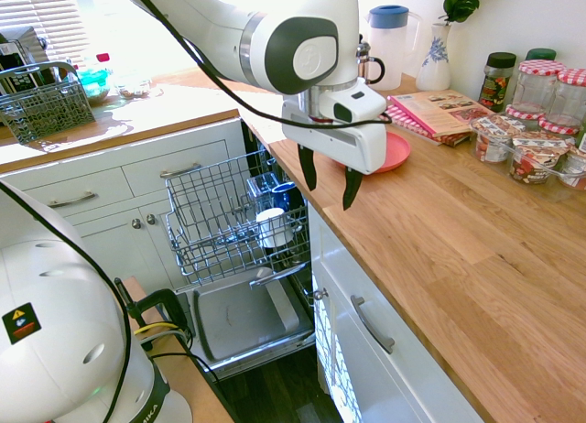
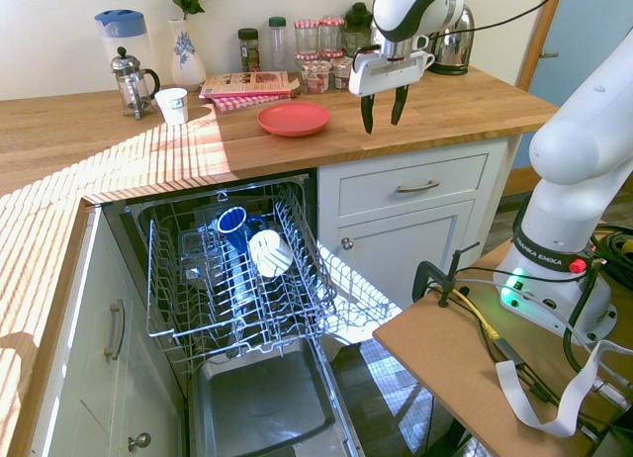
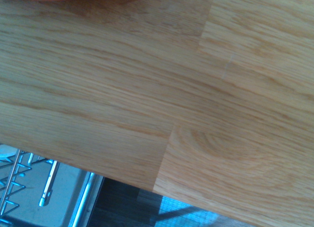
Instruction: Put the plate in the dishwasher
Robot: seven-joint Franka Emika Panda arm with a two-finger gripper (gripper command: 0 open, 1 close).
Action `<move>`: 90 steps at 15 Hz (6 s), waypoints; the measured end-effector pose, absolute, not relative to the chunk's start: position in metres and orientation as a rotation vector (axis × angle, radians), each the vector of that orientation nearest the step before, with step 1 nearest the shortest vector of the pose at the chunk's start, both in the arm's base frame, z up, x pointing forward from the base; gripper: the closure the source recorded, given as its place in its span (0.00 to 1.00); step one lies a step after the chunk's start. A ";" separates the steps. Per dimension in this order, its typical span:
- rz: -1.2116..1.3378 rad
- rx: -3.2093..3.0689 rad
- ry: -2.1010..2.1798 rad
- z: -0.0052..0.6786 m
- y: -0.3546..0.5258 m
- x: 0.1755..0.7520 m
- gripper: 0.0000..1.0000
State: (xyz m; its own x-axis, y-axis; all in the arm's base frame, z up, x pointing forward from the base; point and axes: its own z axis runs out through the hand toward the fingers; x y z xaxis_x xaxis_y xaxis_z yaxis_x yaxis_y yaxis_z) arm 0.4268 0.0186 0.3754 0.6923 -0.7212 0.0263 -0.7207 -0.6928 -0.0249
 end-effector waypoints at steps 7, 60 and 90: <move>-0.095 -2.777 1.286 0.401 0.004 0.452 0.00; -0.670 -3.207 0.541 0.440 0.447 0.462 1.00; -1.080 -3.586 -0.255 0.178 0.569 0.339 0.00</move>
